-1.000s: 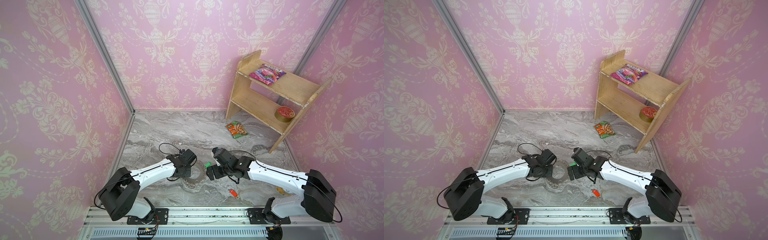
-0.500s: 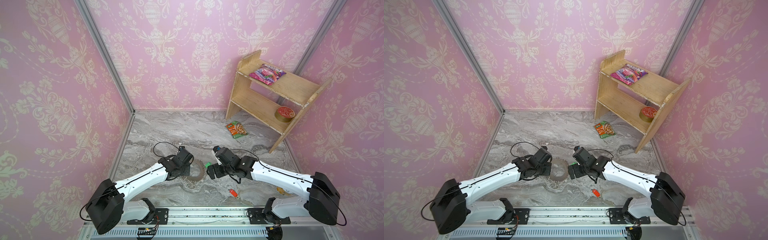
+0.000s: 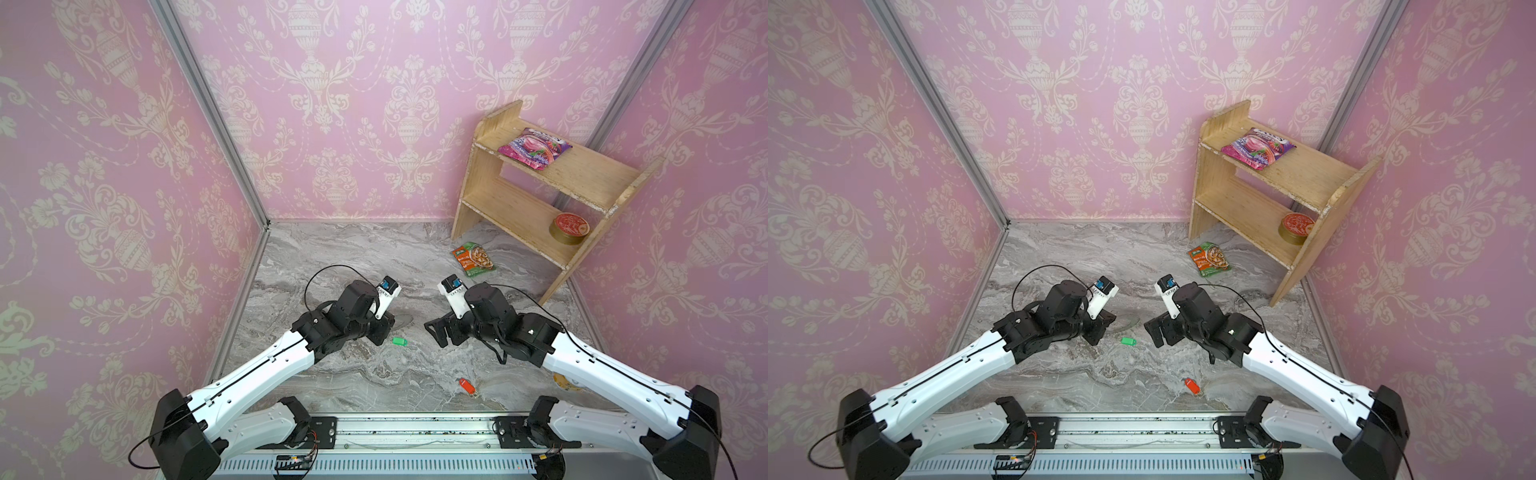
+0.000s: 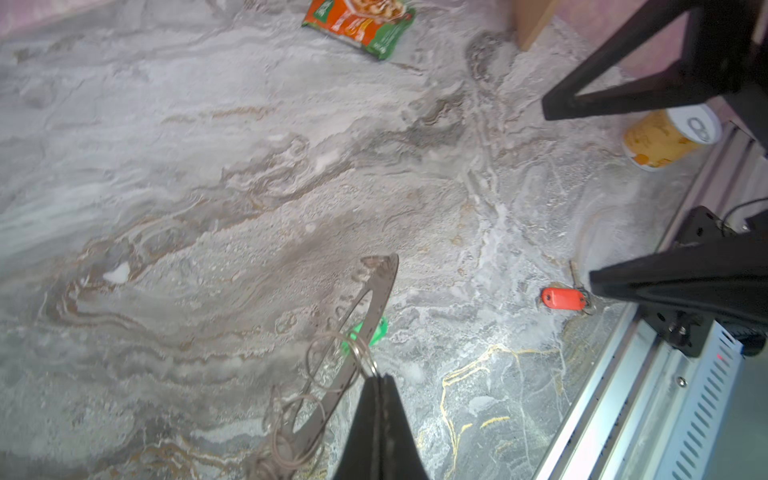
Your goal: Put the keys on the keyring
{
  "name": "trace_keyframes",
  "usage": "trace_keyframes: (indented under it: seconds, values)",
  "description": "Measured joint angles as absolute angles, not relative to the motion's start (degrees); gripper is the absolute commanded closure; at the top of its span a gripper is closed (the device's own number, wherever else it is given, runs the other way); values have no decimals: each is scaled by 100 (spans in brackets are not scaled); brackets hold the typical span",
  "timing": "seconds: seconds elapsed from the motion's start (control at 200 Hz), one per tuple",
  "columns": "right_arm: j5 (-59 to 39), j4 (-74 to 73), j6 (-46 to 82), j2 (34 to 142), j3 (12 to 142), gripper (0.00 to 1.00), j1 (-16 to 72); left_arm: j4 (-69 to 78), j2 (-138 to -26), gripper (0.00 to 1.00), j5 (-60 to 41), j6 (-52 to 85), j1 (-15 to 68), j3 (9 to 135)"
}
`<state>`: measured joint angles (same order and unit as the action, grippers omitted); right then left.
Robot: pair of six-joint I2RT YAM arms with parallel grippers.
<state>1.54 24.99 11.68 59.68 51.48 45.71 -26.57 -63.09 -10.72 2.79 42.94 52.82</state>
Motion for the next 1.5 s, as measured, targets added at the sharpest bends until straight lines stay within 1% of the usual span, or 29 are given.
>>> trace_keyframes:
  seconds: [0.085, 0.255, 0.44, 0.56, 0.635, 0.751, 0.846, 1.001, 1.216, 1.501]
  values:
    - [154, 2399, 764, 5686, 5190, 1, 4571, -2655, -6309, 100, -1496, -257, 4294, 5533]
    - [43, 2276, -161, 5367, 5249, 13, 4569, -2598, -6302, 100, -2285, -1039, 4294, 5682]
    - [-296, 2182, -1072, 4836, 5186, 20, 4563, -2460, -6184, 100, -3037, -1577, 4294, 5682]
    - [-727, 2121, -1476, 4536, 5140, 28, 4519, -2440, -6001, 100, -3424, -1905, 4294, 5682]
    - [-1037, 2134, -1656, 4550, 5153, 33, 4508, -2440, -5918, 100, -3599, -2108, 4294, 5682]
    - [-1647, 2215, -1774, 4744, 5286, 37, 4508, -2311, -5780, 100, -3800, -2338, 4294, 5651]
    - [-2145, 2401, -1881, 4971, 5535, 44, 4508, -1979, -5588, 100, -3909, -2438, 4294, 5498]
    - [-2622, 2596, -2086, 5109, 5876, 52, 4508, -1577, -5435, 100, -4128, -2567, 4244, 5304]
    - [-3072, 2836, -2217, 5199, 6106, 61, 4508, -1326, -5433, 100, -4342, -2665, 4217, 5218]
    - [-3173, 3083, -2292, 5505, 6283, 67, 4508, -1284, -5341, 100, -4519, -2803, 4215, 5214]
